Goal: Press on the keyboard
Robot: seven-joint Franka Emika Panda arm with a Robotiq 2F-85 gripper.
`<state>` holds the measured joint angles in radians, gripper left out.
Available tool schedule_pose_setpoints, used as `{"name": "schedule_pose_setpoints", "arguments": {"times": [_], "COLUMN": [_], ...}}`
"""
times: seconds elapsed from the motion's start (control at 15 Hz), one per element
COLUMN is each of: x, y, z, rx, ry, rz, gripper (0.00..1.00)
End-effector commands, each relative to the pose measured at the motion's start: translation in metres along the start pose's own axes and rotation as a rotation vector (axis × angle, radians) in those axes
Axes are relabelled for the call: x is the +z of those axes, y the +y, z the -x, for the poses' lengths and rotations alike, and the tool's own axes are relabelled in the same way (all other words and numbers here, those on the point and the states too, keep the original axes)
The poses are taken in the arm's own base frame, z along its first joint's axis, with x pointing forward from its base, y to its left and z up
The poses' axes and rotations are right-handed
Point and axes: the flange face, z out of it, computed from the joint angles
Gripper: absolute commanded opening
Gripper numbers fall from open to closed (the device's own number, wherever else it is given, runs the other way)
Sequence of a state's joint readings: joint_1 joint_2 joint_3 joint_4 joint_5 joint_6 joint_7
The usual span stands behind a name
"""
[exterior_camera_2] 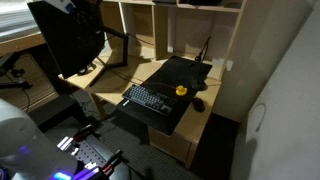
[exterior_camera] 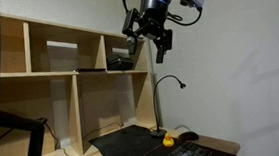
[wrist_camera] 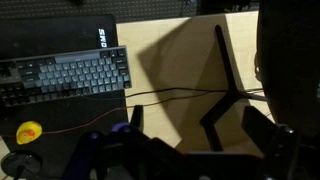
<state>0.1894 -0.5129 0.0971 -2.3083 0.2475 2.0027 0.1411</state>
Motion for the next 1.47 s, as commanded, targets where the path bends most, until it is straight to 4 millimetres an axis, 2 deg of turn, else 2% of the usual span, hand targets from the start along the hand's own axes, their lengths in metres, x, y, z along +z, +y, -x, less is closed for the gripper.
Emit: {"name": "schedule_pose_setpoints", "arguments": {"times": [0.0, 0.4, 0.67, 1.0, 1.07, 1.2, 1.33, 1.4], "x": [0.000, 0.000, -0.004, 0.000, -0.002, 0.001, 0.006, 0.011], "y": [0.000, 0.000, -0.005, -0.025, -0.025, -0.030, -0.026, -0.009], "z": [0.000, 0.000, 0.001, 0.007, 0.004, 0.006, 0.000, -0.002], "rx": [0.000, 0.000, 0.212, 0.484, 0.400, 0.458, 0.499, 0.589], "ry": [-0.001, -0.001, 0.107, 0.149, 0.128, 0.138, 0.126, 0.109], "rz": [0.000, 0.000, 0.098, 0.184, 0.157, 0.167, 0.164, 0.147], "gripper": [1.00, 1.00, 1.00, 1.00, 1.00, 1.00, 1.00, 1.00]}}
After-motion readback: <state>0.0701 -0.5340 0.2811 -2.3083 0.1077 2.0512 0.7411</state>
